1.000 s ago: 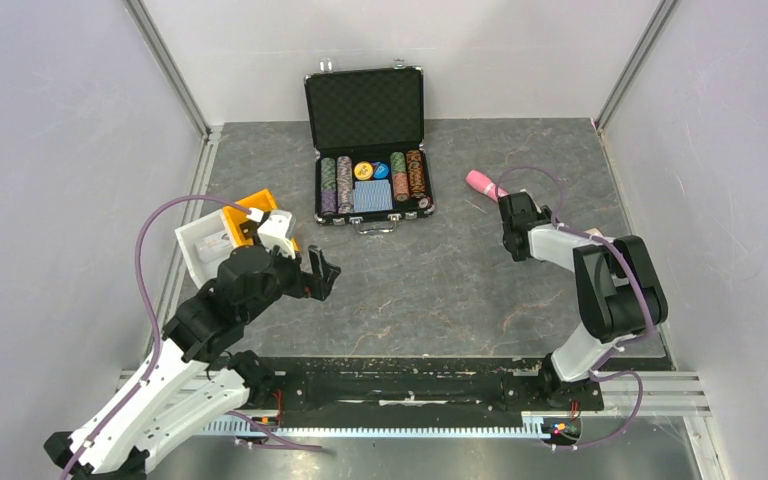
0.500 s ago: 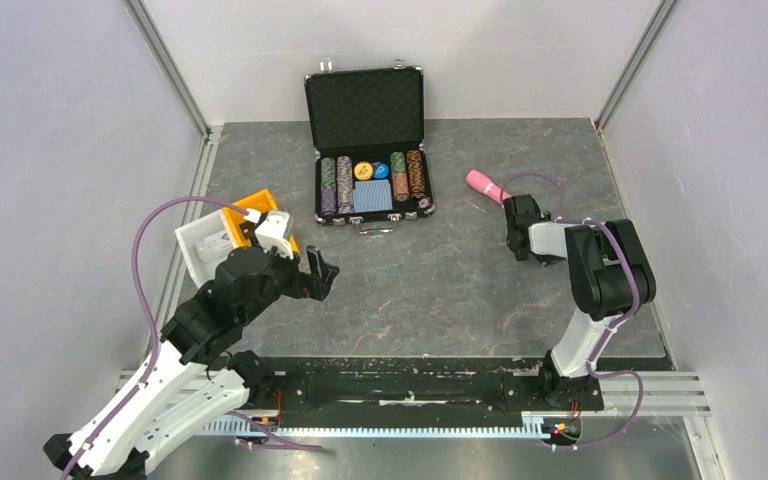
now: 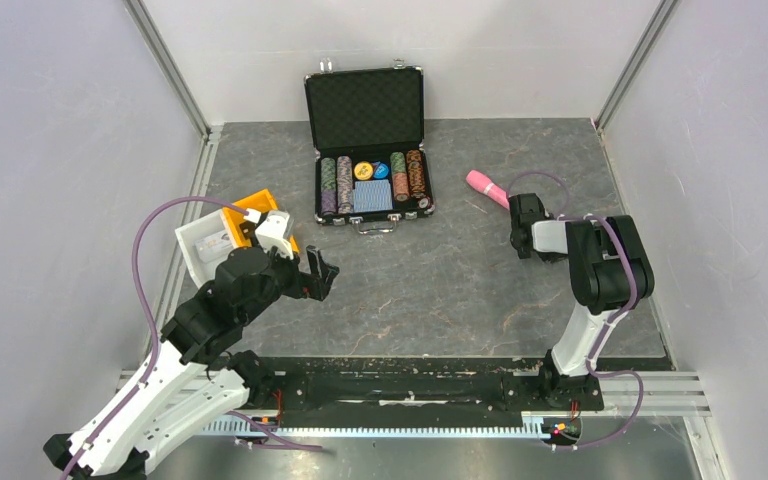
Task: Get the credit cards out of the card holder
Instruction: Open the card holder at the center of the board.
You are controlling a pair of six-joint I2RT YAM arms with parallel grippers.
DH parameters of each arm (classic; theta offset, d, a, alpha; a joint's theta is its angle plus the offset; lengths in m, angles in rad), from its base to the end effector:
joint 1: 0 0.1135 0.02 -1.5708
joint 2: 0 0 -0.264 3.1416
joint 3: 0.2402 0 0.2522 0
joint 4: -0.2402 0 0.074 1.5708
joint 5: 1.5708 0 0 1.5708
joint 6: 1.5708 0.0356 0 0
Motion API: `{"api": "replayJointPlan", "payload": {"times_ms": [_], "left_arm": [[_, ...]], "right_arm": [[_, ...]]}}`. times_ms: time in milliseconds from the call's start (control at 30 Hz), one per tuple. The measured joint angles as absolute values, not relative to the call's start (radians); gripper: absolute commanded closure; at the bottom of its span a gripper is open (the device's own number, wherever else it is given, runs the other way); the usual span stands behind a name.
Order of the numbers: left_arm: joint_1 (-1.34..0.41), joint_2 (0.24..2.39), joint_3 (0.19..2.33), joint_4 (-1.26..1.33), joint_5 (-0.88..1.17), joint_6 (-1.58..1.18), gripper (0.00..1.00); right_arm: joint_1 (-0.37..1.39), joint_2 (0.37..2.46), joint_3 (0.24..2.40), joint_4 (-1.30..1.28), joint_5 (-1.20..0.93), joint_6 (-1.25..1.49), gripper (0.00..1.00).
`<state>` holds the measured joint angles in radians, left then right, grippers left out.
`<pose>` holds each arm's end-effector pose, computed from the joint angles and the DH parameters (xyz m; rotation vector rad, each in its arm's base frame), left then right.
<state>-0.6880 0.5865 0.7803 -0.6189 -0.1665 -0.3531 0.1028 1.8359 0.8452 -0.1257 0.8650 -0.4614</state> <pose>0.1029 -0.0769 0.3207 0.2298 2.0122 -0.5024 0.3173 0.0055 0.1090 -0.4524 2.5473 -1.2746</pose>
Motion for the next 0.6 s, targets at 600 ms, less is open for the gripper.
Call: {"api": "replayJointPlan", "payload": {"times_ms": [600], "left_arm": [[-0.688, 0.563, 0.780, -0.619, -0.153, -0.353, 0.00]], "right_arm": [[0.098, 1.805, 0.870, -0.219, 0.801, -0.409, 1.00]]}}
